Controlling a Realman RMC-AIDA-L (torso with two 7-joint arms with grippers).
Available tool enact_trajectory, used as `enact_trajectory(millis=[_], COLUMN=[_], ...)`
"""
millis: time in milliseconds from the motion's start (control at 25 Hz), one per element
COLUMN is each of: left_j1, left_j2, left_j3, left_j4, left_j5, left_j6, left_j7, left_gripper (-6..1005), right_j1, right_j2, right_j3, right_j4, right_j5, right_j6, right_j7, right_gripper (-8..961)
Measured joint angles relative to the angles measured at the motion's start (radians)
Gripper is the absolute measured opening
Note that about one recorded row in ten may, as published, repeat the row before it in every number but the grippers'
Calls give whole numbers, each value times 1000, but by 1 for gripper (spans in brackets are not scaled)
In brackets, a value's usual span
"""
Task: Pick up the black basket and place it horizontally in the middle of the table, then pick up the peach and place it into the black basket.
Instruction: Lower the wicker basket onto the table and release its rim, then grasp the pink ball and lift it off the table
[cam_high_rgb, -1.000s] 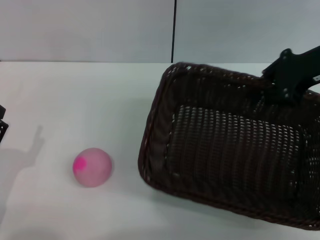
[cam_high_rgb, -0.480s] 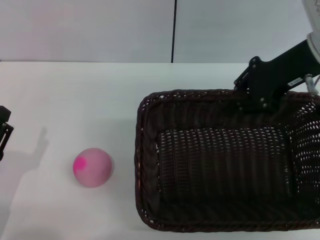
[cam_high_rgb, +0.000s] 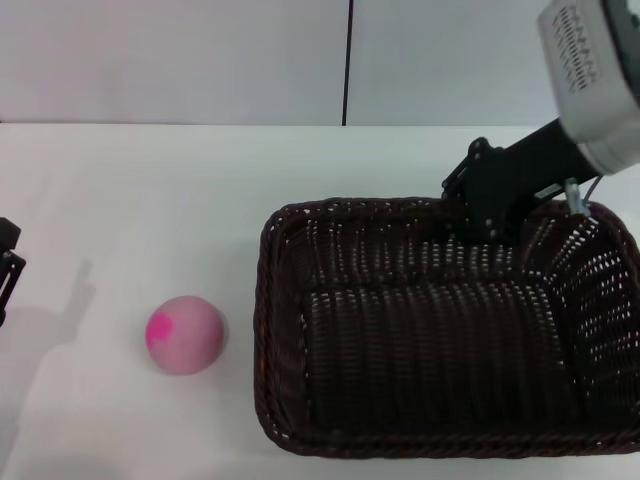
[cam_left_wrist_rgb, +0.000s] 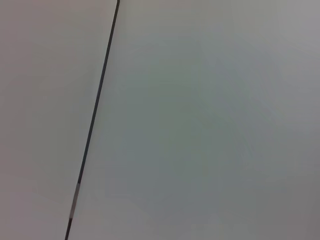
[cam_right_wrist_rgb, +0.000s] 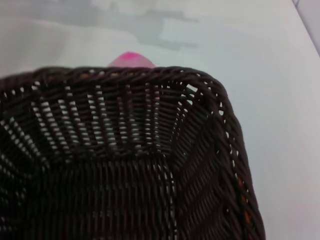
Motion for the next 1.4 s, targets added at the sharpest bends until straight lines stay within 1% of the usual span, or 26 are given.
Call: enact_trajectory(millis=[200,440,600,760,800,880,920,960,1080,1160,1240,1400], left_j1=[-4,-1,-2,-15,-21,-37,-52,-58,-89,-101,-111,-118], left_j2=[0,1,6,9,9,11,13,14,15,15,13,13], left_j3=[0,2,4,35,50,98,142,165,278,337,390,448], left_j4=[0,-1,14,78,103,172,228,259,395,451,498,535], left_j5=[0,0,0,2,2,2,3,3,3,3,3,3], left_j6=[0,7,20,50,66,95,114,122,153,158,155,147], left_j7=[0,-9,-70,-147,-168,-220,-269,-297,-411,-449,-469,-466], left_gripper=[675,670,666,663,662,660,659,659,656,654,653,649], right_j1=[-36,-62,-109,-170,-190,-245,-276,-309,-419,-494,-551,-631], right_j2=[23,28,28,28,28,28,29,29,30,30,31,32], right_j3=[-17,-7,-2,34,48,82,102,123,186,228,261,291], right_j4=[-4,-30,-103,-182,-202,-250,-270,-286,-294,-253,-185,-10], right_j5=[-3,23,96,154,178,254,310,370,580,744,873,1074], right_j6=[92,94,47,3,-11,-42,-56,-66,-73,-68,-68,-84], right_j7=[1,0,6,40,51,75,84,90,93,80,49,-48], right_gripper=[226,261,443,611,611,611,611,611,611,611,611,611])
